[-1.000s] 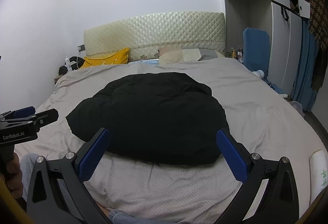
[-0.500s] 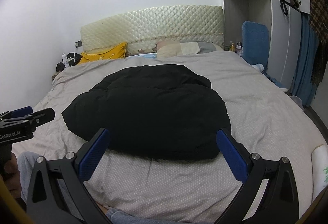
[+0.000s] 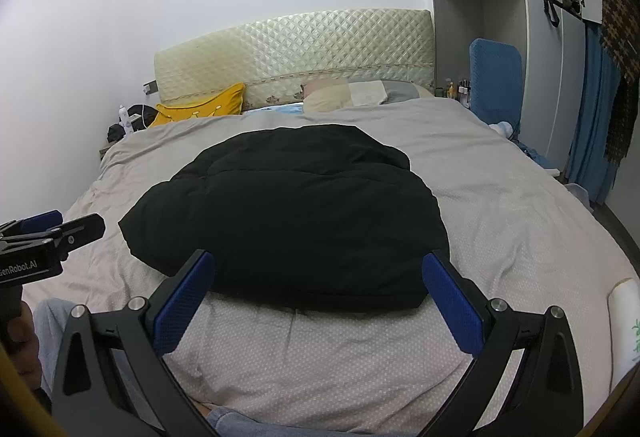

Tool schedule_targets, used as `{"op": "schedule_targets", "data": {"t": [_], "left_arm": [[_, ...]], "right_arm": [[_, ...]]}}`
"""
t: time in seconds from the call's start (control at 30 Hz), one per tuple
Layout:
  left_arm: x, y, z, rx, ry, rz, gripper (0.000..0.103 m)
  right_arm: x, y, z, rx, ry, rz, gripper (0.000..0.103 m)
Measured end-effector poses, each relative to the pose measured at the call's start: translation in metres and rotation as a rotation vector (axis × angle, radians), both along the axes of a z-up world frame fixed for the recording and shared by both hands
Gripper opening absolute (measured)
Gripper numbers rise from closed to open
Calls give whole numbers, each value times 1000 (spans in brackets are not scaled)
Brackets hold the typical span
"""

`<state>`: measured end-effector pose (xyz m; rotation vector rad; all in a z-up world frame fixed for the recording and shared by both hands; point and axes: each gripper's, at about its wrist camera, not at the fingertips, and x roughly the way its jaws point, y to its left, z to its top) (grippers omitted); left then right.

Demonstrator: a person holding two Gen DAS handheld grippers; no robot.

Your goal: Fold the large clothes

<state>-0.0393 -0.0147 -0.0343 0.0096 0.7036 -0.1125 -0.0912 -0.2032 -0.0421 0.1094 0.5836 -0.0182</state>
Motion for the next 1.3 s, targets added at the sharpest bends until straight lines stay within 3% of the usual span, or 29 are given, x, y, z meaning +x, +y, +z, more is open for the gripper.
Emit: {"op": "schedule_targets", "data": {"t": [1.3], "left_arm": [[-7, -4, 1, -4, 3, -16, 102]], "right_arm": [[1, -1, -4, -4, 8, -8, 103]]}}
